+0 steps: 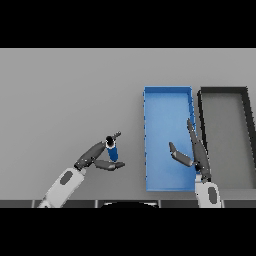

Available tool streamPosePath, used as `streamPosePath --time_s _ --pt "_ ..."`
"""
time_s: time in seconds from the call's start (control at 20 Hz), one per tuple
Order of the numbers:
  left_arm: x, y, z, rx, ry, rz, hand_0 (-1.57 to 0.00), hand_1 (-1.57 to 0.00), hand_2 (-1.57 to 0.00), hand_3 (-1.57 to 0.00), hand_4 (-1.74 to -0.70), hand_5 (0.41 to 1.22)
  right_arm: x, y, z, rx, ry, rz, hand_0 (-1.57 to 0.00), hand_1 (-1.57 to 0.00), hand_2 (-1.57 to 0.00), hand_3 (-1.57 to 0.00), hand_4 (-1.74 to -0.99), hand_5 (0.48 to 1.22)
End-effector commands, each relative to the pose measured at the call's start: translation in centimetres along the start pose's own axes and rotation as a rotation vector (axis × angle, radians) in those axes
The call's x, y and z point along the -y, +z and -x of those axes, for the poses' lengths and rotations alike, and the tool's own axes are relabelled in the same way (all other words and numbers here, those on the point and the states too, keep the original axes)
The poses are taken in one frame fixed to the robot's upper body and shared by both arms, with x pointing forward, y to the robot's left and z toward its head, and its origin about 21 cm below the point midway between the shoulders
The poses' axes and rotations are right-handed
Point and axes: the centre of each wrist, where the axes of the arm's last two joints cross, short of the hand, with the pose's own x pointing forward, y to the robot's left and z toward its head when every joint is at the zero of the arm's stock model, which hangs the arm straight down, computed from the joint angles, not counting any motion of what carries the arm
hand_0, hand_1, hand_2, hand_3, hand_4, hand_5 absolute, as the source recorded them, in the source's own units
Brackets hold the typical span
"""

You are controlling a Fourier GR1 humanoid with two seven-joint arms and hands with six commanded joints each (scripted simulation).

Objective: Pick up the blue pipe and place it into the blue bin.

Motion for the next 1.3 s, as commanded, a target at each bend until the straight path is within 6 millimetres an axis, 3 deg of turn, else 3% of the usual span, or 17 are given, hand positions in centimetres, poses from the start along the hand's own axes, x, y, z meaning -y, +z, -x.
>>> streamPosePath --time_s 0.0,0.15,0.25,0.3,0.4,0.55,0.6,0.8,1.25 --pt "0.3 -0.3 0.2 0.011 0.021 0.009 0.0 0.0 0.0 0.0 -1.08 0.428 0.1 0.0 0.1 -0.005 0.011 0.0 0.0 0.0 0.0 0.0 -1.207 0.646" --pt "1.1 -1.2 0.0 0.053 0.071 0.001 0.0 0.0 -0.05 -0.04 -1.14 0.502 0.2 0.2 0.2 -0.002 0.01 0.007 0.0 0.0 0.0 0.0 -1.21 0.653" --pt "1.5 -1.5 0.2 0.08 0.127 -0.015 -0.01 -0.16 -0.31 -0.28 -1.24 0.613 0.6 0.2 0.3 0.0 0.009 0.001 0.0 0.0 0.0 0.0 -1.217 0.655" --pt "1.6 -1.7 0.4 0.083 0.159 -0.018 -0.12 -0.32 -0.49 -0.53 -1.28 0.735 0.5 0.0 0.4 -0.009 0.008 0.003 0.0 0.0 0.0 0.0 -1.22 0.656" --pt "2.0 -1.6 0.0 0.1 0.181 -0.026 -0.6 -0.75 -0.87 -0.91 -1.44 0.91 0.4 0.0 -0.1 0.01 0.006 0.004 0.0 0.0 0.0 0.0 -1.219 0.657" --pt "2.8 -1.9 -0.6 0.103 0.179 -0.007 -1.07 -1.15 -1.21 -1.19 -1.58 1.062 0.3 -0.2 0.1 -0.006 -0.019 -0.006 0.0 0.0 0.0 0.0 -1.233 0.66" --pt "3.1 -1.8 -0.6 0.114 0.166 -0.006 -1.17 -1.24 -1.28 -1.27 -1.55 1.094 0.0 0.0 0.1 -0.006 -0.016 -0.008 0.0 0.0 0.0 0.0 -1.228 0.656" --pt "3.7 -1.7 -0.9 0.189 0.149 -0.025 -1.41 -1.43 -1.45 -1.45 -1.49 1.169 0.1 -0.4 0.3 -0.025 -0.015 0.0 0.0 0.0 0.0 0.0 -1.22 0.635" --pt "2.8 -3.2 -7.1 0.382 0.137 -0.007 -1.55 -1.55 -1.56 -1.55 -1.47 1.214 0.3 -0.5 0.2 -0.02 0.01 -0.009 0.0 0.0 0.0 0.0 -1.194 0.642"
